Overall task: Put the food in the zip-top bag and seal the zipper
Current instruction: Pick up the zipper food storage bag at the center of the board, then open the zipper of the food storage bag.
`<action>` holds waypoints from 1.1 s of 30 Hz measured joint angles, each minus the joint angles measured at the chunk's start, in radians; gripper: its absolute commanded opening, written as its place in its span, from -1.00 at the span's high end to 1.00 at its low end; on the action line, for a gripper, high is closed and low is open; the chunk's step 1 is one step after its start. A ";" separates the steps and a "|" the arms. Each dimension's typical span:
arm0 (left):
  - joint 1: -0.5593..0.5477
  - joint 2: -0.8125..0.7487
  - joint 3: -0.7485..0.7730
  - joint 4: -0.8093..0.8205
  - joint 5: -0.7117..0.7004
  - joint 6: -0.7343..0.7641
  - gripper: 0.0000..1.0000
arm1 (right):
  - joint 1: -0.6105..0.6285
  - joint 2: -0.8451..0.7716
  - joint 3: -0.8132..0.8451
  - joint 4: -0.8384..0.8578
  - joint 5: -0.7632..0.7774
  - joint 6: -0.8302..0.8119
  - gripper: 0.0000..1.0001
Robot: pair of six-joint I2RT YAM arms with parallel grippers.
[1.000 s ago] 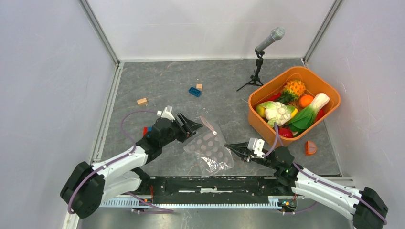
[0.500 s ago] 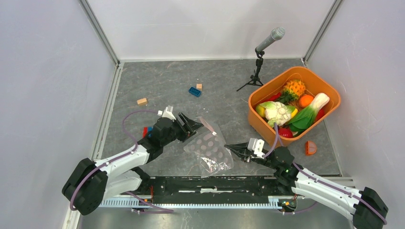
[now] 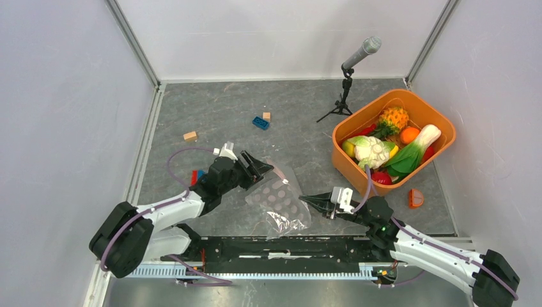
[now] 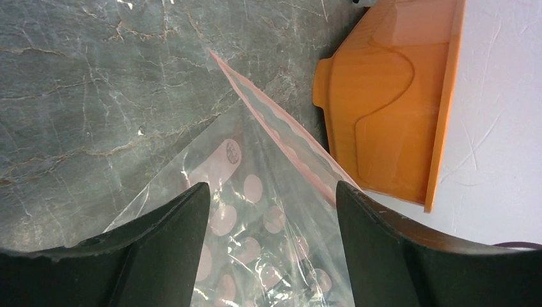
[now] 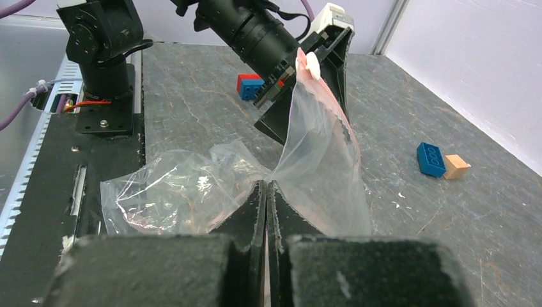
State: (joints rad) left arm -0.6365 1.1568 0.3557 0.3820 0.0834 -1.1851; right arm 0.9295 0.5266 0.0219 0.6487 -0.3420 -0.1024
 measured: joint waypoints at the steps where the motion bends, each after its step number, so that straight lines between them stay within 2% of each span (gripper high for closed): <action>1: 0.000 0.008 0.000 0.003 0.000 0.000 -0.60 | 0.000 0.002 0.000 0.004 -0.004 0.000 1.00; 14: 0.000 -0.023 0.000 0.019 -0.013 0.000 -0.62 | 0.000 0.006 0.000 0.033 -0.021 -0.008 1.00; 33: 0.000 0.046 0.009 0.042 0.051 0.001 -0.33 | 0.000 0.024 0.000 0.049 -0.039 -0.019 1.00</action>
State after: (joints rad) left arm -0.6365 1.2026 0.3645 0.4236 0.1349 -1.1843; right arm 0.9295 0.5503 0.0219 0.6979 -0.3813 -0.1215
